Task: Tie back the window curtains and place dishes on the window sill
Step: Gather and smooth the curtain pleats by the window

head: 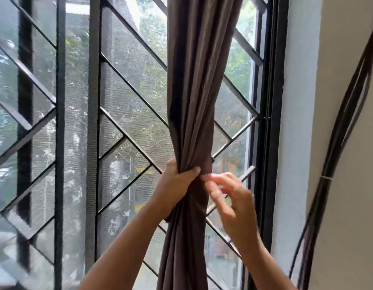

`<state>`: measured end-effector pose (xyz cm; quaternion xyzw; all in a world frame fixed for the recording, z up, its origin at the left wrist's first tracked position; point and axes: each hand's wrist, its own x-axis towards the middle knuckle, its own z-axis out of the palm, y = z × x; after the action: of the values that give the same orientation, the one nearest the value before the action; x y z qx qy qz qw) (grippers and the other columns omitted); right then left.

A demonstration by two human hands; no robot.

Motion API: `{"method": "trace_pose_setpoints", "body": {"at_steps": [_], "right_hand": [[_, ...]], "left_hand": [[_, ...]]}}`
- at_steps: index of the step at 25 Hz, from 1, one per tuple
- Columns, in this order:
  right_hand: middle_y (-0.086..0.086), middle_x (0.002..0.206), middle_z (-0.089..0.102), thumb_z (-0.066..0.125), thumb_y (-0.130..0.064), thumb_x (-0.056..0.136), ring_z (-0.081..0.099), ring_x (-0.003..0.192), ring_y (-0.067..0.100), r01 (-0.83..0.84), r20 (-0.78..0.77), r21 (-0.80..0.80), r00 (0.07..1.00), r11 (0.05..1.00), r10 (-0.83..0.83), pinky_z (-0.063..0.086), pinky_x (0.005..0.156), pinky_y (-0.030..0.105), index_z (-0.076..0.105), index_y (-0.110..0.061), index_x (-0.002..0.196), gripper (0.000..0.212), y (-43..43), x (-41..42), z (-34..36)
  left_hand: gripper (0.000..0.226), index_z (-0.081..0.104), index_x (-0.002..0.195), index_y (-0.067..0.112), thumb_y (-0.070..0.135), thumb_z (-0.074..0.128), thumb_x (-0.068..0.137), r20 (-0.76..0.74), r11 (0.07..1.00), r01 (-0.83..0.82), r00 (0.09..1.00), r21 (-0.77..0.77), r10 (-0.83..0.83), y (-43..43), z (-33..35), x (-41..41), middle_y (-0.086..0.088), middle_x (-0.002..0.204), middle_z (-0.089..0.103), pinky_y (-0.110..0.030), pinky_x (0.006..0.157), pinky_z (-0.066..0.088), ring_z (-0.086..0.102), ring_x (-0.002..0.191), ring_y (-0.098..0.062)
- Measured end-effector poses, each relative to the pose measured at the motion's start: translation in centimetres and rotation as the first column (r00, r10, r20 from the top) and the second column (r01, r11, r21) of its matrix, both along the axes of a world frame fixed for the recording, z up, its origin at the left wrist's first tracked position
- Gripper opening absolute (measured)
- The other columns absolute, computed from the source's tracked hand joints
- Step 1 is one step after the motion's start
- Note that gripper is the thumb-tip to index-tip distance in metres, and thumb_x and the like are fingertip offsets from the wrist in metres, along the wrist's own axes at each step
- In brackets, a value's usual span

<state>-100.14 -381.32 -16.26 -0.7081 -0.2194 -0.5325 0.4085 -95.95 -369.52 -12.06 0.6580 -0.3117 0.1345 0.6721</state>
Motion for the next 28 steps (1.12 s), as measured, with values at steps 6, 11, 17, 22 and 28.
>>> {"method": "trace_pose_setpoints", "body": {"at_steps": [6,11,17,22,28], "right_hand": [[-0.002,0.102,0.069,0.049,-0.008,0.09,0.061,0.103,0.012,-0.367,-0.323,0.366,0.812,0.855,0.486,0.046,0.09,0.033,0.067,-0.019,0.096,0.022,-5.1,3.4,6.1],[0.01,0.099,0.062,0.051,-0.029,0.082,0.058,0.09,0.017,-0.526,-0.661,0.185,0.559,0.831,0.501,0.044,0.089,0.034,0.063,0.002,0.102,0.039,-6.4,4.8,7.0],[0.009,0.062,0.055,0.06,-0.013,0.087,0.047,0.054,0.012,-0.121,-0.526,-0.242,0.85,0.963,-0.025,0.035,0.053,0.021,0.066,-0.005,0.07,0.02,-6.7,1.9,8.4],[0.012,0.061,0.051,0.057,-0.011,0.088,0.05,0.051,0.014,-0.332,-0.633,0.083,0.711,0.94,0.307,0.041,0.049,0.021,0.058,0.006,0.071,0.024,-4.5,-1.0,5.7],[0.021,0.089,0.069,0.059,-0.018,0.07,0.068,0.08,0.027,-0.499,-0.541,0.642,0.243,0.582,0.805,0.058,0.067,0.033,0.063,0.004,0.091,0.031,-0.4,-0.2,2.5]], "left_hand": [[0.018,0.061,0.084,0.021,0.004,0.062,0.082,-0.169,0.998,0.07,0.983,0.006,-0.068,0.8,0.4,0.6,0.008,0.075,0.073,-0.021,0.07,0.056,0.068,0.071,-0.005],[0.036,0.054,0.117,0.006,0.004,0.062,0.082,-0.248,0.992,0.112,0.964,0.061,-0.094,1.2,1.1,0.6,-0.011,0.108,0.067,-0.036,0.089,0.051,0.065,0.096,-0.022],[0.032,0.061,0.113,0.012,0.018,0.066,0.082,0.1,0.874,-0.324,0.946,0.363,0.309,0.9,2.0,0.8,-0.011,0.11,0.066,-0.042,0.095,0.048,0.061,0.105,-0.028],[0.023,0.066,0.099,0.013,0.022,0.064,0.079,0.248,0.747,-0.561,0.828,0.356,0.503,0.2,2.2,0.1,-0.009,0.091,0.069,-0.043,0.083,0.052,0.063,0.091,-0.031],[0.015,0.066,0.089,0.012,0.02,0.057,0.081,0.319,0.637,-0.621,0.783,0.457,0.534,-0.2,2.6,-1.3,-0.007,0.072,0.064,-0.03,0.069,0.044,0.062,0.081,-0.031]]}}
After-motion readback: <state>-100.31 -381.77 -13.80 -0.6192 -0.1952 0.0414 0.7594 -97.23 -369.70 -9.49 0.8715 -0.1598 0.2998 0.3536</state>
